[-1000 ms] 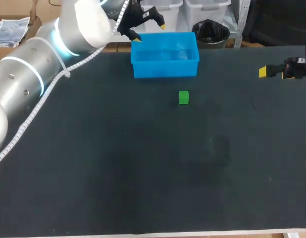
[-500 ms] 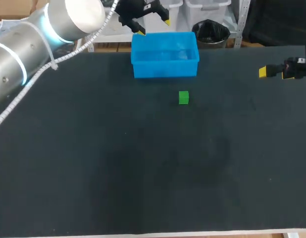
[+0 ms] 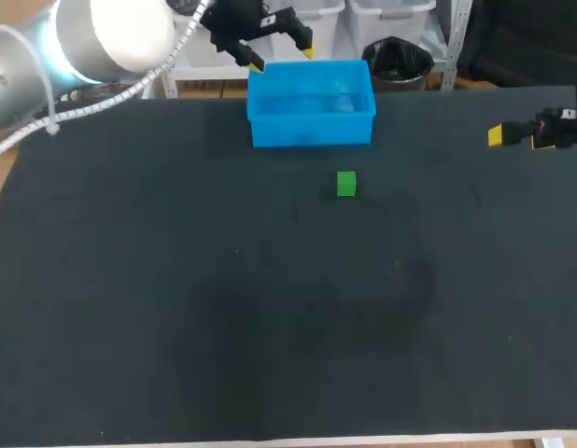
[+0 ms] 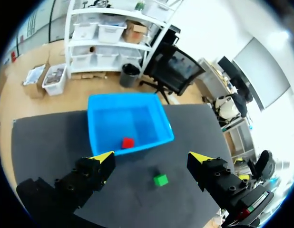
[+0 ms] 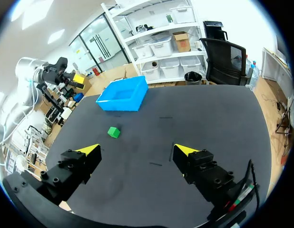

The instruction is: Use the left arm to pick the red cube and place it into the blue plastic box first, then use the right arm to grasp the green cube and put it into the same blue plastic box after the first action is fully finished.

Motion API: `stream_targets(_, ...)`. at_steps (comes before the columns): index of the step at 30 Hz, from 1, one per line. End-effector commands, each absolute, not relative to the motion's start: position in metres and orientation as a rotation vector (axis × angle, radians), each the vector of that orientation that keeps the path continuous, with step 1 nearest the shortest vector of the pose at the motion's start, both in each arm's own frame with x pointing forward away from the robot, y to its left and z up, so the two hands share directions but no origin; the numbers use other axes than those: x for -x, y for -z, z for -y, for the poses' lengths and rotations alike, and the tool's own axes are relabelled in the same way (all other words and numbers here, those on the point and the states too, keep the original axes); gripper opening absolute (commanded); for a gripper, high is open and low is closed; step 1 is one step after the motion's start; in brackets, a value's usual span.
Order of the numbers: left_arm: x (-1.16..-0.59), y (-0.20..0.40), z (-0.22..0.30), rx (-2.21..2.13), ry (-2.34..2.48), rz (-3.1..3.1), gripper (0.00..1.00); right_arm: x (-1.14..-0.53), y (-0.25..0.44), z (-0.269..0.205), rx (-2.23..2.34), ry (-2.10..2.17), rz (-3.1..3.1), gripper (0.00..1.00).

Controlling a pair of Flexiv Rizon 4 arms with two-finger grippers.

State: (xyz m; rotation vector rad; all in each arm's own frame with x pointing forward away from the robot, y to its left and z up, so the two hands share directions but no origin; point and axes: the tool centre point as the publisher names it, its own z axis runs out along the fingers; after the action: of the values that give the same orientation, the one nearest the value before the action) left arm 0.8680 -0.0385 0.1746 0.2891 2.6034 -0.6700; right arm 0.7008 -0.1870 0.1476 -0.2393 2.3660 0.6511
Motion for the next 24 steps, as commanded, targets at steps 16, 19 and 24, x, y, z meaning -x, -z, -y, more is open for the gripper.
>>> stream_targets(16,-0.8349,-0.1685,0.0299,-0.224,0.664,-2.449,1.00,-0.7003,-0.1488,0.1862,0.236,-0.645,-2.370,1.00)
stream_targets(19,-0.8349,-0.1685,0.0299,-0.224,0.664,-2.449,1.00,-0.7003,-0.1488,0.1862,0.236,-0.645,-2.370,1.00)
stream_targets(24,-0.8347,-0.1769,0.0242,-0.345,0.722,-2.357,1.00,-0.7003,-0.1488,0.1862,0.236,-0.645,-2.370,1.00)
